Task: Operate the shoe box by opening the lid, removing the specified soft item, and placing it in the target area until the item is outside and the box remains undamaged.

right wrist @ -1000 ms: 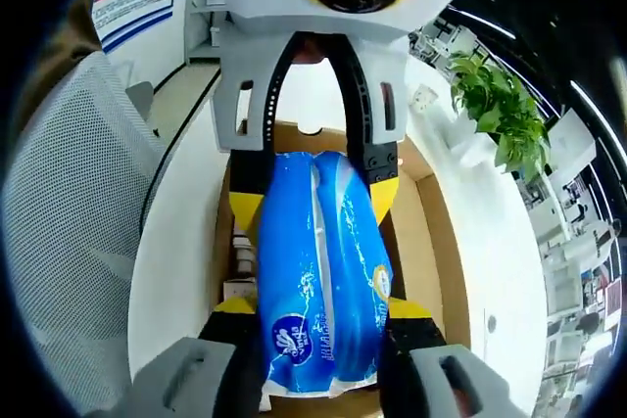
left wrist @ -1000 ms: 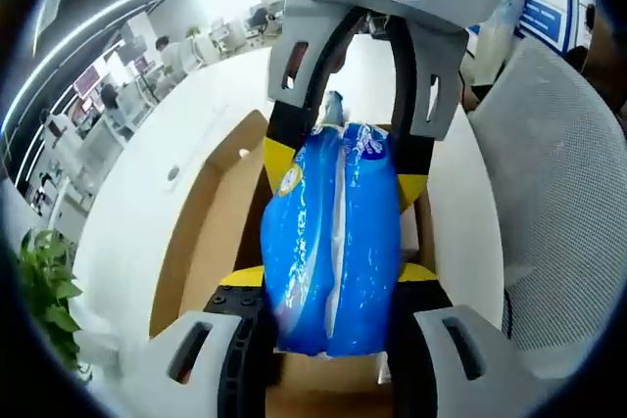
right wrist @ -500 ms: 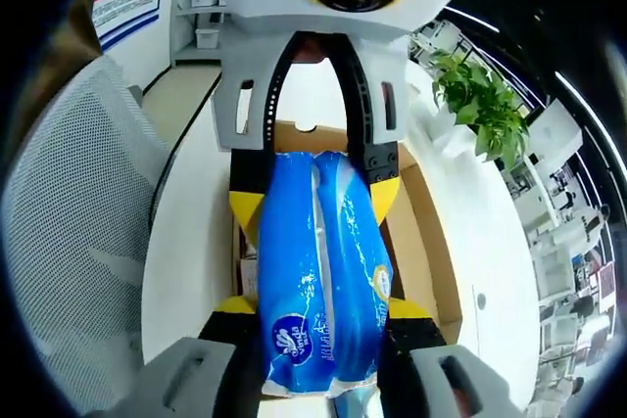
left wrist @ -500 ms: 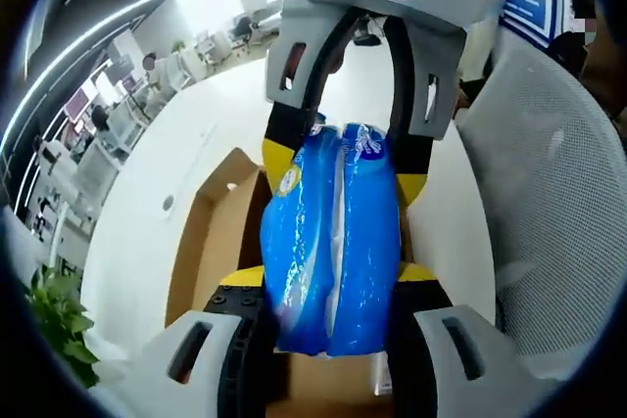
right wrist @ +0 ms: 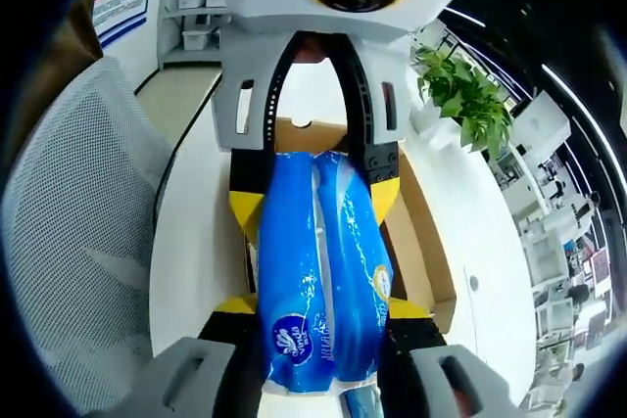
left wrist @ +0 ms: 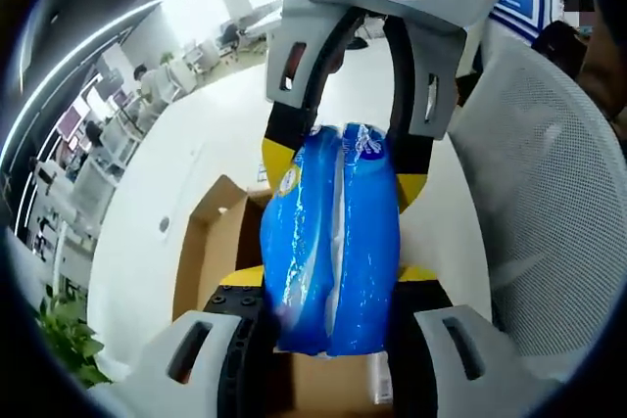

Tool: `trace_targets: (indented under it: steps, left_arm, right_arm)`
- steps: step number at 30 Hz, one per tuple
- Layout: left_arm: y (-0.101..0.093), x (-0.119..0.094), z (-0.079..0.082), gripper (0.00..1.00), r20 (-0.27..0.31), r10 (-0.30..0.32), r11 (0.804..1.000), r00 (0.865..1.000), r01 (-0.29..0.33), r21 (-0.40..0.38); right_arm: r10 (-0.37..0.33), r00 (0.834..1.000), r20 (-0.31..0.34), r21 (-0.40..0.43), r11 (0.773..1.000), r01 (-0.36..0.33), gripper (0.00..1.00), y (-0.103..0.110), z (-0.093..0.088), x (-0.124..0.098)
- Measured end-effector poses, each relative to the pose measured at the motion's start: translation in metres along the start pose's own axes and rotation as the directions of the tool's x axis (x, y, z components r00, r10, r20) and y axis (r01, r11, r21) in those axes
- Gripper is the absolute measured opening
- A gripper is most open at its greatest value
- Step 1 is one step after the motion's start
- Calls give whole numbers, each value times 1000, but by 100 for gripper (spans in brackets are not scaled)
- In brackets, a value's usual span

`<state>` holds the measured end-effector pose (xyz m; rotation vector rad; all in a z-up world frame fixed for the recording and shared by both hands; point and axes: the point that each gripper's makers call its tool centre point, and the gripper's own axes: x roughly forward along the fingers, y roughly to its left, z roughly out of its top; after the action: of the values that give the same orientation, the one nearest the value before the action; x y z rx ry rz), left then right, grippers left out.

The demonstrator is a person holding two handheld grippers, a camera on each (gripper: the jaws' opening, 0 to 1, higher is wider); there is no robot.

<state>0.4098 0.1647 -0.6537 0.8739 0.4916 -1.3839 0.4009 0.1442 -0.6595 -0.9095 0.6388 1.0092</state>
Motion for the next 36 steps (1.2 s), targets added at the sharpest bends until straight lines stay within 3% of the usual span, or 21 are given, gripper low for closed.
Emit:
trace_targets:
  steps: [19,36]
  left_arm:
    - [-15,43,53,44,42,-48,998,998,46,36]
    - [-22,73,81,44,66,-88,996,994,86,34]
  right_arm:
    - [-18,999,-51,49,999,20,41,2,-60,-34]
    - [5,997,-71,86,996,1,42,1,-99,-48]
